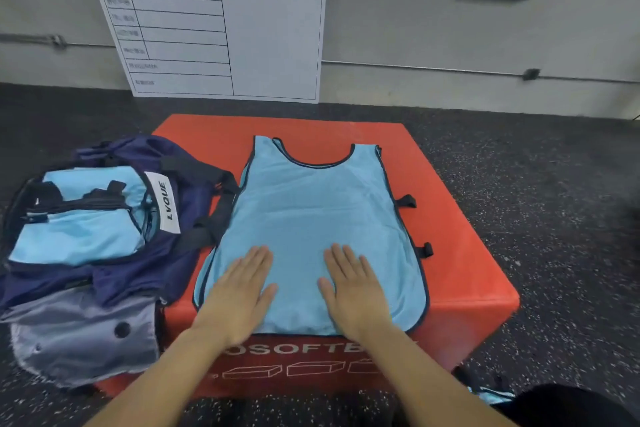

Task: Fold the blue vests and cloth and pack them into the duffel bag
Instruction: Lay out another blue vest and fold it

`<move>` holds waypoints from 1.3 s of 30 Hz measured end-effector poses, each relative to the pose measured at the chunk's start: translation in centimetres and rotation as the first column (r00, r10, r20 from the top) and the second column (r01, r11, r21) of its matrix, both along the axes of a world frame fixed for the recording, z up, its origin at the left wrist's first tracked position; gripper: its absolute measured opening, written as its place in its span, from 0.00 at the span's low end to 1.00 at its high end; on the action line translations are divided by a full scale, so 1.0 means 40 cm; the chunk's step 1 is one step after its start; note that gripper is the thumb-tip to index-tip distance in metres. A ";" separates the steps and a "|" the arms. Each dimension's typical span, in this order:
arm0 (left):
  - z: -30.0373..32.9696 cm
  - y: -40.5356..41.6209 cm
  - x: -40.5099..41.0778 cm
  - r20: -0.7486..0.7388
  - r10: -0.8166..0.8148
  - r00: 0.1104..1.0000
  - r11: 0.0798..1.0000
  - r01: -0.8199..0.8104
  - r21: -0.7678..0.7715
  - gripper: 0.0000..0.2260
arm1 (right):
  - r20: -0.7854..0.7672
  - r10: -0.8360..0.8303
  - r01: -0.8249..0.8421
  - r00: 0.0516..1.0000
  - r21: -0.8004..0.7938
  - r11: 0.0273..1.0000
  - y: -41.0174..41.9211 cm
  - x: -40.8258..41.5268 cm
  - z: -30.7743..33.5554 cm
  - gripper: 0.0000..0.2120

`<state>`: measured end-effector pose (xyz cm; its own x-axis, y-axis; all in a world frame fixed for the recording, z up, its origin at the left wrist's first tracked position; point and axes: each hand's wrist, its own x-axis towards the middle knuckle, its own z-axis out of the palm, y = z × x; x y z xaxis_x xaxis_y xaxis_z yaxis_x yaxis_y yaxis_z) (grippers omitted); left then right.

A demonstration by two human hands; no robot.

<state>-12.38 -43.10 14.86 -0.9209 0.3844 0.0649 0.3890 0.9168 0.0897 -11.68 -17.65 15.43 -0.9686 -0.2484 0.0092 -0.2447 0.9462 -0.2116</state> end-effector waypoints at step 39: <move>0.007 -0.210 0.090 0.005 0.072 0.997 0.922 -0.068 0.381 0.36 | -0.228 0.203 -0.214 0.952 -0.023 0.977 0.377 0.062 -0.001 0.30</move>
